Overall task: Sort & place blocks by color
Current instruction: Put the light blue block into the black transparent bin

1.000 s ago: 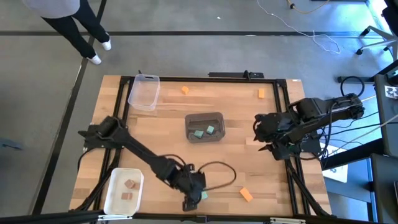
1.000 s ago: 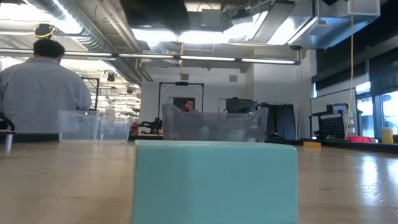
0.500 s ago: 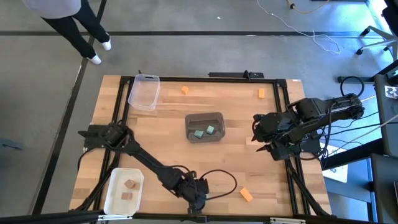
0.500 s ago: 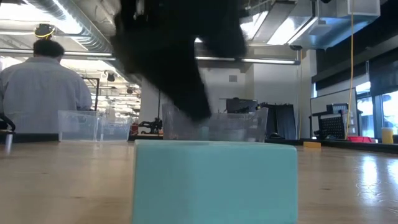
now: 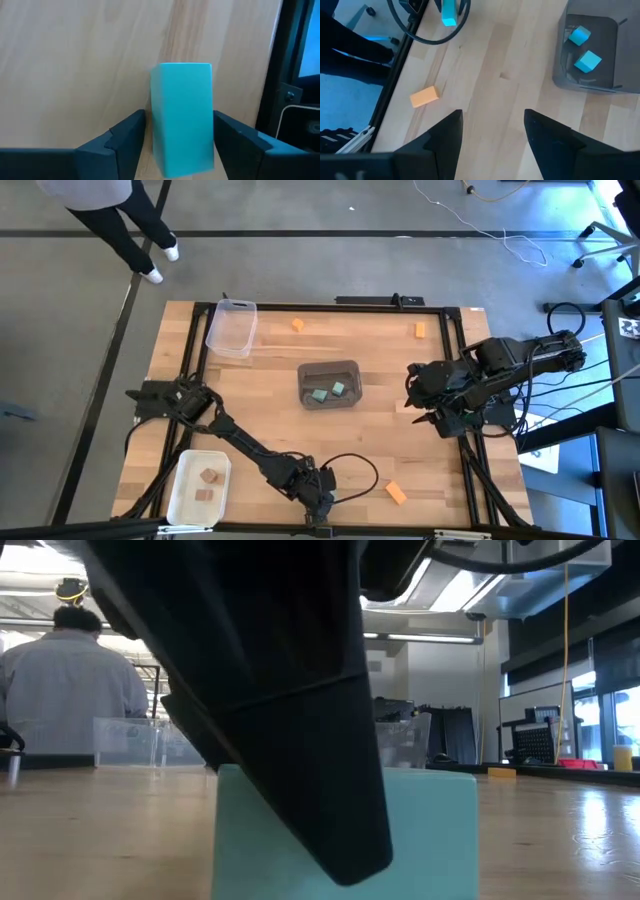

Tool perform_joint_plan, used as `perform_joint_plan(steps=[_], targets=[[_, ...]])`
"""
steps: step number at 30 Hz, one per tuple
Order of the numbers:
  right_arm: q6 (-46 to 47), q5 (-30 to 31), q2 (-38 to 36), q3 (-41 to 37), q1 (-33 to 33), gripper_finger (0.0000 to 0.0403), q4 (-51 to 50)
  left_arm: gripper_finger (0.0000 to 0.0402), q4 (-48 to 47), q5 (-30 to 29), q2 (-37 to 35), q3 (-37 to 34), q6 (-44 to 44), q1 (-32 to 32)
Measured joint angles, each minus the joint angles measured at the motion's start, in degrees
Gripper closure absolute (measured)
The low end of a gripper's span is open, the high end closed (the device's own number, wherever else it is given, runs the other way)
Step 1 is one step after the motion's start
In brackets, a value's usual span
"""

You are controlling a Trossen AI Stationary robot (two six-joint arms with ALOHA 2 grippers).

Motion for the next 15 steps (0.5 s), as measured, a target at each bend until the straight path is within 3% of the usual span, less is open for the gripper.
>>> perform_joint_plan(steps=[7, 15], targets=[[0.00, -0.01, 0.00, 0.00, 0.00, 0.0191, -0.04, 0.0281, -0.15, 2.24, -0.76, -0.11, -0.49, 2.03], [-0.18, -0.01, 0.00, 0.00, 0.00, 0.0191, -0.31, 0.0281, -3.06, 2.15, -3.63, -0.46, -0.60, 4.16]])
